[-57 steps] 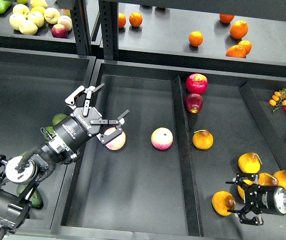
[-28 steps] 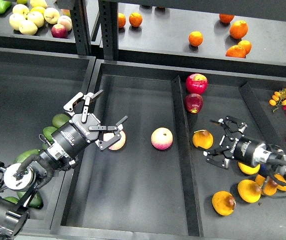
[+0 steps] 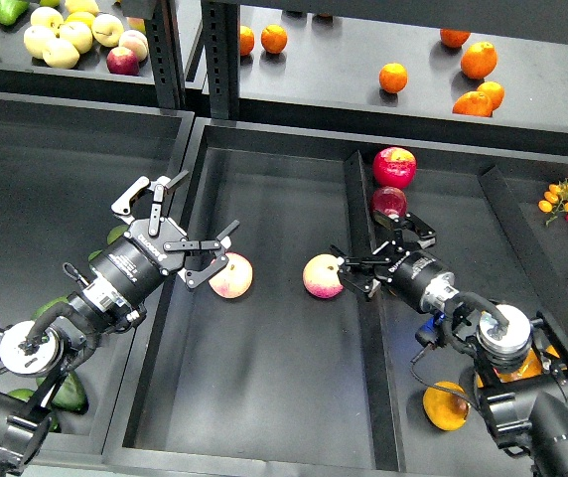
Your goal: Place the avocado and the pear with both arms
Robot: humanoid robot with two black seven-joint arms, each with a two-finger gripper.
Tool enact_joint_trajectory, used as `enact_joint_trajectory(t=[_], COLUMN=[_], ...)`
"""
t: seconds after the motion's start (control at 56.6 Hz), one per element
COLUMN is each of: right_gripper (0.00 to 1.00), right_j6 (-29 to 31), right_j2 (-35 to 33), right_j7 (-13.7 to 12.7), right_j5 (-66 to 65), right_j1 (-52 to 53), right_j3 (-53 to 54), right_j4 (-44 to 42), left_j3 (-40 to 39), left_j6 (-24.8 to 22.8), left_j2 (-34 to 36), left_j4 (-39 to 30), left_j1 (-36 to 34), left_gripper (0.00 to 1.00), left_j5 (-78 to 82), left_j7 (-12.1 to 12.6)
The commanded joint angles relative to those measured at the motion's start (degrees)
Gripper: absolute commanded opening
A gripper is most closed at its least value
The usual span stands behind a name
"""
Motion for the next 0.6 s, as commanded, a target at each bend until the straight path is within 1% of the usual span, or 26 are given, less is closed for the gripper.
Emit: enact_joint_trajectory(t=[0.0,0.053,0.071,0.141,0.23,0.354,0.477,0.583], right_gripper=[0.99,1.0,1.0,1.0,1.0,1.0,1.0,1.0], right_j6=[3.28,4.68,5.38,6.62,8.81,14.53,15.59,15.5], right_j2=[0.05,0.05,0.05,0.05,0.05,0.05,0.05,0.05], right_j7=[0.0,0.0,0.0,0.0,0.0,0.0,0.0,0.22], right_j5=[-0.45,-0.45,-0.37,-0.19,0.42,5.25,10.79,11.23], right_j1=[-0.77,-0.95,-0.95,-1.04,-1.04,-1.12,-1.04,-1.04], right_j3=[1.4,1.84,1.92,1.84,1.31,-1.59,-2.12,-1.94], right_j4=[-0.27,-0.53,-0.88,-0.54,-0.27,0.87,3.24,5.61], left_j3=[-1.89,-2.5,-2.85,-3.55,-4.44,-5.05,-4.88,-4.7], left_j6=[0.0,1.01,1.97,2.95,3.13,3.13,2.95,2.95], left_j2=[0.0,0.0,0.0,0.0,0.0,0.0,0.0,0.0], left_j4=[0.26,0.26,0.35,0.35,0.35,0.18,-1.14,-3.95], left_j1=[0.14,0.14,0.23,0.32,0.85,3.74,6.91,7.88], left_gripper=[0.98,0.98,0.99,0.99,0.99,0.99,0.99,0.99], left_j5=[0.1,0.1,0.1,0.1,0.01,-0.08,-0.61,-0.61], left_j7=[-1.04,-1.74,-2.79,-4.55,-5.87,-7.81,-8.77,-9.74])
